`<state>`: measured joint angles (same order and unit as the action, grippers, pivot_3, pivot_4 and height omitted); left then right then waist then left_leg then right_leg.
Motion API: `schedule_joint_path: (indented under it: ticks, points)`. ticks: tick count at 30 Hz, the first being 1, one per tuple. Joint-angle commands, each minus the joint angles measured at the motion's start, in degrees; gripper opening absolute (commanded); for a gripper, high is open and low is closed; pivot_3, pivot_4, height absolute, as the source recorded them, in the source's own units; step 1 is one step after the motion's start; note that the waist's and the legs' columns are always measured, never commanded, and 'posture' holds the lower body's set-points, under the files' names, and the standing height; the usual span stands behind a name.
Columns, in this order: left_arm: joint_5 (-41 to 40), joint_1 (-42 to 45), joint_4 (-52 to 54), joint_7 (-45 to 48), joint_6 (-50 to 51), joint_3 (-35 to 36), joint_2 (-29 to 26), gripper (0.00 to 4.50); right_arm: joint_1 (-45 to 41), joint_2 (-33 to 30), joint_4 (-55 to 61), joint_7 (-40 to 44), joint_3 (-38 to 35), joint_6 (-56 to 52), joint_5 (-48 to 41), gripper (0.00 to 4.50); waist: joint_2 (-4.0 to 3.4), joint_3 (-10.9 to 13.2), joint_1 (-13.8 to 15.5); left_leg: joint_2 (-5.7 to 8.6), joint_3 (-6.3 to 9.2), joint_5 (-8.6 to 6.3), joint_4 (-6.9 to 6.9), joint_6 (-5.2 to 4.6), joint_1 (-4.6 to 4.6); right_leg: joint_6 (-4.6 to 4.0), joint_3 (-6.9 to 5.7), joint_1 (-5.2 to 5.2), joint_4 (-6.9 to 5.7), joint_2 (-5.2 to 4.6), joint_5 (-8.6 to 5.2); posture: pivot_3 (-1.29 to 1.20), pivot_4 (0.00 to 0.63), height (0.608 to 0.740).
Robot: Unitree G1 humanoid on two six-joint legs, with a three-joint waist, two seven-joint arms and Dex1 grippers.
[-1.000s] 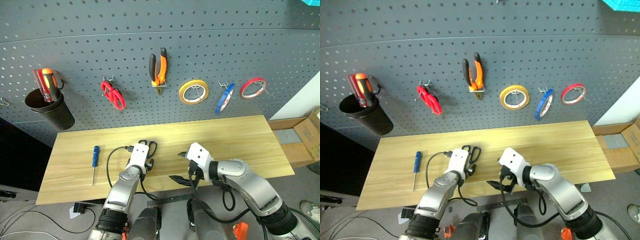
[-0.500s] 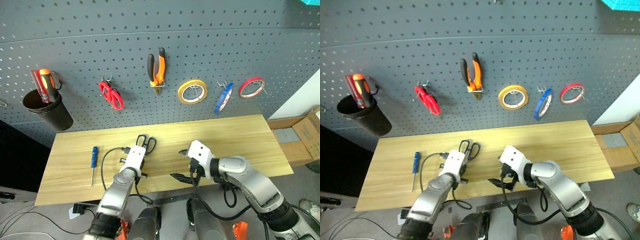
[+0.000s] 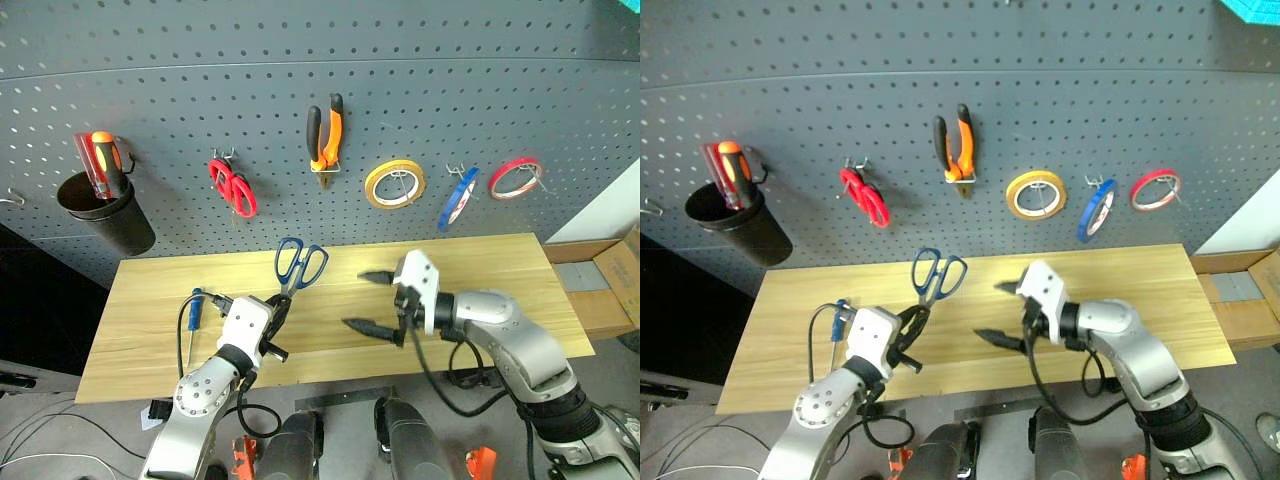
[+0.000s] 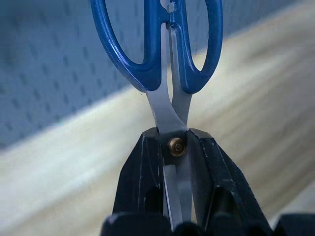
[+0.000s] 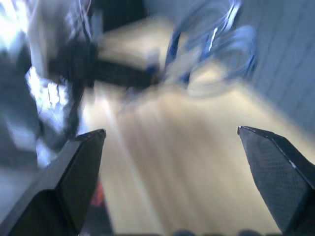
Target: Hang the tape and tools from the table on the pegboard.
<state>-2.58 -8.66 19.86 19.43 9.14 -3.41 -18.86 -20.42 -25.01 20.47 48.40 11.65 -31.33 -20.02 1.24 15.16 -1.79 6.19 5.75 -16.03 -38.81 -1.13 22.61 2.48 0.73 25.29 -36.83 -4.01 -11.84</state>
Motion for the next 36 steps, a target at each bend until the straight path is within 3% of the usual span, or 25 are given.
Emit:
schedule_joint_path:
  ticks: [1, 10, 22, 28, 36]
  points:
    - [-1.7, 0.4, 4.2, 0.6, -2.4, 2.6, -0.4, 0.44, -3.0, 0.5, 4.0, 1.3, -5.6, -0.5, -7.3, 4.50, 0.00, 0.0, 0.2, 0.00, 0.02, 0.00, -0.02, 0.00, 0.00, 0.00, -0.03, -0.02, 0.00, 0.00, 0.00, -0.04, 0.226, 0.740]
    - [-5.4, 4.6, 6.3, 2.9, -3.6, 6.3, -1.1, 0.44, -9.1, 1.2, -2.0, 3.7, -4.3, 3.4, -7.1, 4.50, 0.07, -0.3, 0.5, 0.02, 0.03, 0.12, -0.02, 0.21, 0.01, -0.01, -0.08, 0.01, -0.02, 0.00, 0.01, 0.00, 0.174, 0.740]
    - [-11.8, 1.8, 12.8, 3.9, -1.6, 14.6, -3.0, 0.44, -11.4, 1.7, -7.5, 6.7, -3.0, 7.1, -6.2, 4.50, 0.20, -0.9, 1.0, 0.03, 0.01, 0.14, -0.02, 0.23, -0.01, -0.02, -0.02, 0.03, -0.05, 0.03, 0.02, 0.04, 0.175, 0.740]
    - [-11.8, 3.1, 10.2, 3.6, -2.1, 17.6, -3.8, 0.44, -12.3, 2.4, -7.7, 7.6, -3.8, 7.0, -7.9, 4.50, 0.20, -1.0, 1.9, 0.03, 0.01, 0.14, -0.03, 0.23, -0.02, -0.02, -0.03, 0.02, -0.05, 0.04, 0.02, 0.05, 0.175, 0.740]
    - [-10.7, 10.2, 2.5, 2.8, -3.2, 15.8, -2.3, 0.44, -13.3, 2.2, -6.0, 7.1, -4.2, 6.0, -9.2, 4.50, 0.23, -1.7, 2.6, 0.05, 0.02, 0.14, -0.05, 0.24, -0.02, -0.03, -0.07, 0.02, -0.04, 0.04, 0.02, 0.02, 0.169, 0.740]
